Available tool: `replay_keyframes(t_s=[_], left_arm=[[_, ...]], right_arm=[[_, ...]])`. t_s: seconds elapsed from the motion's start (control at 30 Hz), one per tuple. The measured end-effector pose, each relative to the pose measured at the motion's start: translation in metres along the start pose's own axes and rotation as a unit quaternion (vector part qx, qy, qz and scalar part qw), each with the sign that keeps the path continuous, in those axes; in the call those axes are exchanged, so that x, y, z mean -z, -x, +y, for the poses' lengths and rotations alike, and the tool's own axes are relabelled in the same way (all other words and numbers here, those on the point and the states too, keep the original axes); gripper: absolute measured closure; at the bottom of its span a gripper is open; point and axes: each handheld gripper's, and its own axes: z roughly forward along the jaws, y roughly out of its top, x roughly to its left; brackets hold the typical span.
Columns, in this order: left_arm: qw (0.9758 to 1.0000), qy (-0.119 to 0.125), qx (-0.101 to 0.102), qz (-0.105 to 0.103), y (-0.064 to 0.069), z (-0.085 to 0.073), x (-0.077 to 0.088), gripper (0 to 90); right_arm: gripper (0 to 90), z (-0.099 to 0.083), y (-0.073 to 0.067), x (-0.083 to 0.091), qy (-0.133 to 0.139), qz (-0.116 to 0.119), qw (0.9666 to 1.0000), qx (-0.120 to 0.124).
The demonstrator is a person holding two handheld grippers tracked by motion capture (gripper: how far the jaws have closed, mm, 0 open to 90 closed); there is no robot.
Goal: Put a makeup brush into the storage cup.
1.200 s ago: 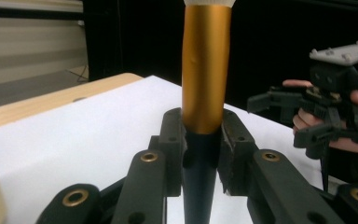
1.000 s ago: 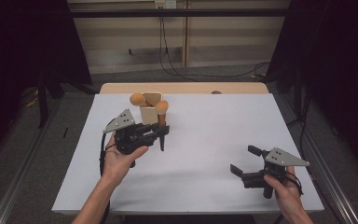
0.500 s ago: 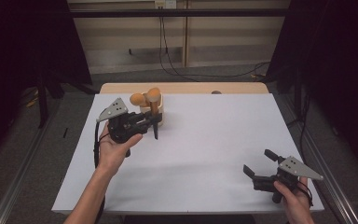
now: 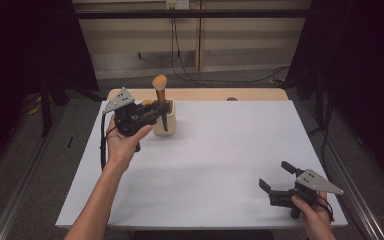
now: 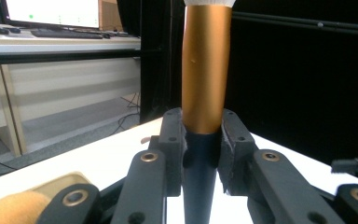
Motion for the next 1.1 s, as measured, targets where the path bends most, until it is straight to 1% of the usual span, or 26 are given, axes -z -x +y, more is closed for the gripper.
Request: replay_keyframes(t_s=[0.07,0.2,0.3,0.37,0.4,0.47,0.53,0.6,0.63,0.7,0.73,0.8,0.83,0.9,0.93,1.03,1.1], left_arm=[[1.0,0.005,0.001,0.002,-0.003,-0.001,-0.002,74.0],[0.9998,0.015,-0.001,0.01,-0.009,-0.001,-0.008,73.8],[0.9996,0.016,0.004,0.022,-0.014,-0.001,-0.011,73.8],[0.9995,0.014,0.0,0.029,-0.017,0.0,-0.014,73.9],[0.9995,0.01,-0.003,0.03,-0.018,0.001,-0.015,73.9],[0.9994,0.013,0.001,0.031,-0.019,0.002,-0.017,74.0],[0.9994,0.007,-0.011,0.034,-0.019,0.004,-0.02,73.9],[0.9994,0.01,-0.011,0.032,-0.019,0.006,-0.023,73.9],[0.9992,0.011,-0.016,0.034,-0.019,0.007,-0.026,74.0],[0.9992,0.016,-0.012,0.033,-0.021,0.009,-0.029,73.9],[0.9992,0.018,-0.014,0.033,-0.021,0.01,-0.031,73.9],[0.9991,0.014,-0.02,0.035,-0.024,0.011,-0.033,73.9],[0.999,0.017,-0.016,0.038,-0.025,0.011,-0.035,73.9],[0.9988,0.019,-0.016,0.042,-0.028,0.012,-0.036,73.9],[0.9987,0.021,-0.014,0.045,-0.03,0.013,-0.037,73.9],[0.9982,0.017,-0.017,0.055,-0.035,0.014,-0.04,73.9],[0.9979,0.021,-0.013,0.06,-0.039,0.015,-0.041,74.0]], right_arm=[[0.0,0.0,-0.002,-0.001,-0.001,0.005,1.0,0.006],[0.0,0.0,-0.003,-0.001,0.001,0.009,0.9999,0.006],[0.0,0.0,-0.002,0.0,0.003,0.007,1.0,0.002],[0.0,0.0,-0.002,0.0,0.003,0.008,1.0,0.002],[0.0,0.0,-0.002,0.0,0.002,0.008,1.0,0.001],[0.0,0.0,-0.001,0.0,0.0,0.01,1.0,0.0],[0.0,0.0,-0.001,0.0,-0.001,0.011,0.9999,-0.003],[0.0,-0.001,-0.001,0.0,0.0,0.012,0.9999,-0.001],[0.0,-0.001,-0.001,0.0,0.001,0.011,0.9999,-0.001],[0.0,-0.001,-0.001,0.0,0.0,0.011,0.9999,-0.002],[0.0,-0.001,-0.001,0.0,0.0,0.011,0.9999,-0.002],[0.0,-0.001,-0.001,0.0,-0.001,0.011,0.9999,-0.001],[0.0,-0.001,-0.001,0.0,-0.002,0.011,0.9999,0.003],[0.0,-0.001,-0.002,0.0,-0.004,0.014,0.9999,0.003],[0.0,-0.002,-0.001,0.0,-0.005,0.015,0.9999,0.004],[0.0,-0.002,-0.001,0.0,-0.005,0.015,0.9999,0.004],[0.0,-0.001,-0.001,0.0,-0.004,0.014,0.9999,0.003]])
